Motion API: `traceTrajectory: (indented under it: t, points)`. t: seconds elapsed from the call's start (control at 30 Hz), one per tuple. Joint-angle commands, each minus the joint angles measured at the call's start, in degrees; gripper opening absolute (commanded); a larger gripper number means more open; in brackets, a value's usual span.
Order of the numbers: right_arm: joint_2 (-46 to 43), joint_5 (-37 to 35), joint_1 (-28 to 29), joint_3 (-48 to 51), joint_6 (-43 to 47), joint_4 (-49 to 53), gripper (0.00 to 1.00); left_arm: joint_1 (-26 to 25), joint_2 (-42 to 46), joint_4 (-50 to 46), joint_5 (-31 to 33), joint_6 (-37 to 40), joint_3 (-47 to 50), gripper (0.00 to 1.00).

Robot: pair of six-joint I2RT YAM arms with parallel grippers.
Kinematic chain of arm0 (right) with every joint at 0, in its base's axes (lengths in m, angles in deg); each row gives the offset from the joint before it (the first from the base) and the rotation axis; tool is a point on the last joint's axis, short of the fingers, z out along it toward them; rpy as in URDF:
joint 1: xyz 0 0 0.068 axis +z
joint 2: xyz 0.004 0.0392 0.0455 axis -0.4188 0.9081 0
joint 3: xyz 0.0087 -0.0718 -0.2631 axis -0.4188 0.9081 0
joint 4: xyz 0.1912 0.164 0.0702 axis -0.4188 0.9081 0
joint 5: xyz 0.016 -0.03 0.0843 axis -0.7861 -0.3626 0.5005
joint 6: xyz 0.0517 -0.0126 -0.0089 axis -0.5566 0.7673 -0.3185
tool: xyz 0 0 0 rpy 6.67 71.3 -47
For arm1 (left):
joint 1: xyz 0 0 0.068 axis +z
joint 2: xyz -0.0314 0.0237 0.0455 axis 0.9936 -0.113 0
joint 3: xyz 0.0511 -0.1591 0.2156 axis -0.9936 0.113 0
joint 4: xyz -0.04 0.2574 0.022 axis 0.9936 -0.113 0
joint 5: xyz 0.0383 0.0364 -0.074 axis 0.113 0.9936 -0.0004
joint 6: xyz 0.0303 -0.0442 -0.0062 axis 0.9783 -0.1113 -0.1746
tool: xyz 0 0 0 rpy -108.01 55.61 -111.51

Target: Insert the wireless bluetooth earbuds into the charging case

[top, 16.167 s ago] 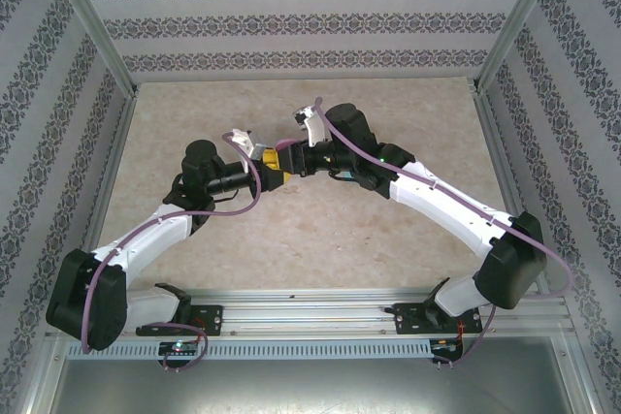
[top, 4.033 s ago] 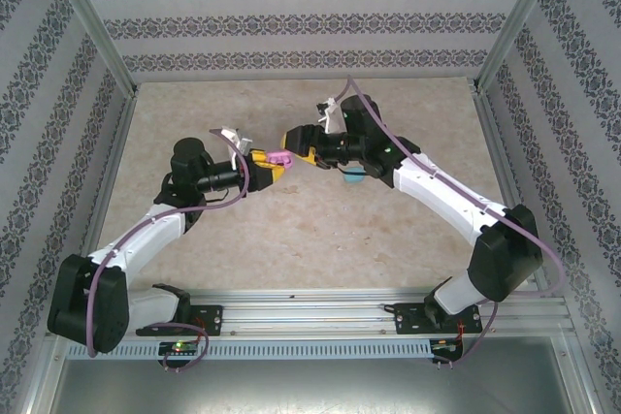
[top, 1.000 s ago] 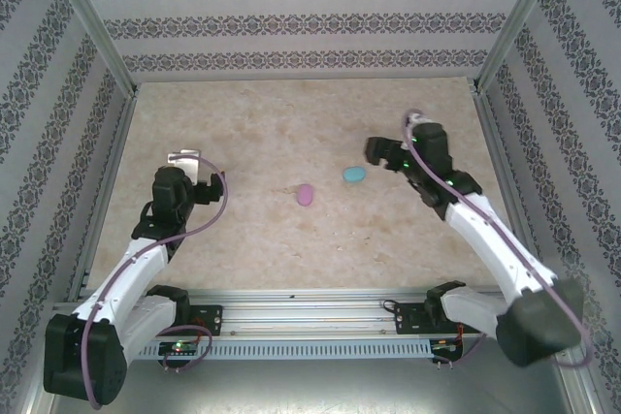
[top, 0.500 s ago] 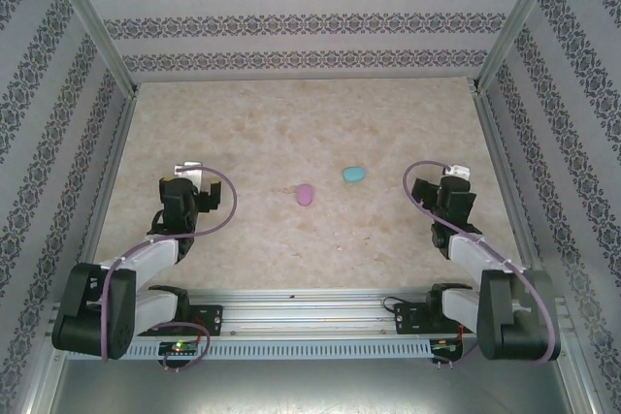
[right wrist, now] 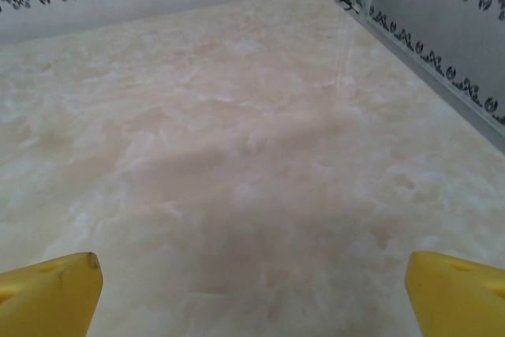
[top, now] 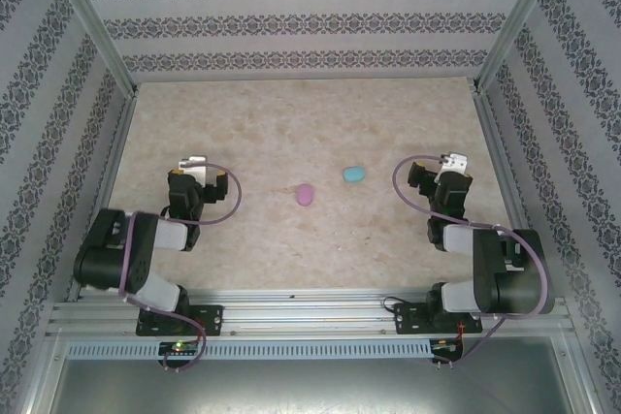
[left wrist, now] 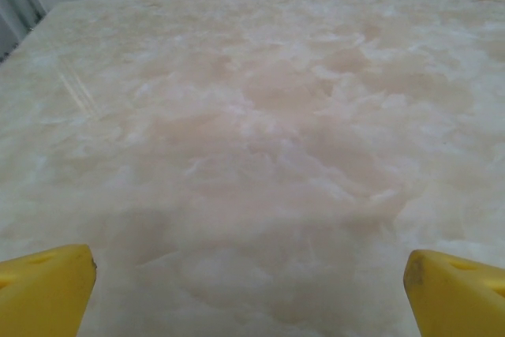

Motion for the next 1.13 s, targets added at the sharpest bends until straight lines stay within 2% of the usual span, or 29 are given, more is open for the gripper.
traceTrajectory:
  t: [0.0, 0.1, 0.17, 0.2, 0.27, 0.57, 0.8, 0.87, 1.1]
  points:
    - [0.8, 0.6, 0.7, -2.1, 1.6, -2.1, 0.98, 0.8, -0.2, 5.3, -1.6, -0.8, -0.1, 1.00]
    - [1.5, 0.5, 1.5, -3.7, 2.5, -0.4, 0.98, 0.8, -1.6, 4.4, -2.3, -0.2, -1.8, 1.00]
    - [3.1, 1.6, 2.6, -5.8, 4.4, 1.0, 0.98, 0.8, -0.8, -1.0, -1.5, -1.0, -4.1, 1.00]
    - [5.0, 2.2, 3.2, -7.1, 5.4, 1.8, 0.98, 1.3, -1.2, -0.5, -2.2, -1.2, -4.1, 1.00]
    - [6.2, 3.7, 3.0, -6.6, 5.2, -1.1, 0.98, 1.7, -1.0, -2.0, -1.6, -2.0, -4.7, 1.00]
    - [6.2, 4.9, 3.1, -6.7, 6.0, -0.5, 0.98, 1.8, -1.1, -0.9, -1.7, -1.9, -4.2, 1.00]
    - [6.4, 6.2, 3.1, -6.7, 6.6, -0.3, 0.98, 1.8, -1.0, 1.9, -6.1, -0.2, -2.6, 1.00]
    - [8.2, 8.2, 3.1, -5.7, 7.1, -4.4, 0.98, 1.8, -1.0, 1.7, -6.1, -0.1, -2.7, 1.00]
    - [7.6, 8.2, 3.2, -5.6, 7.4, -3.6, 0.98, 1.9, -1.0, 1.7, -6.1, -0.1, -2.7, 1.00]
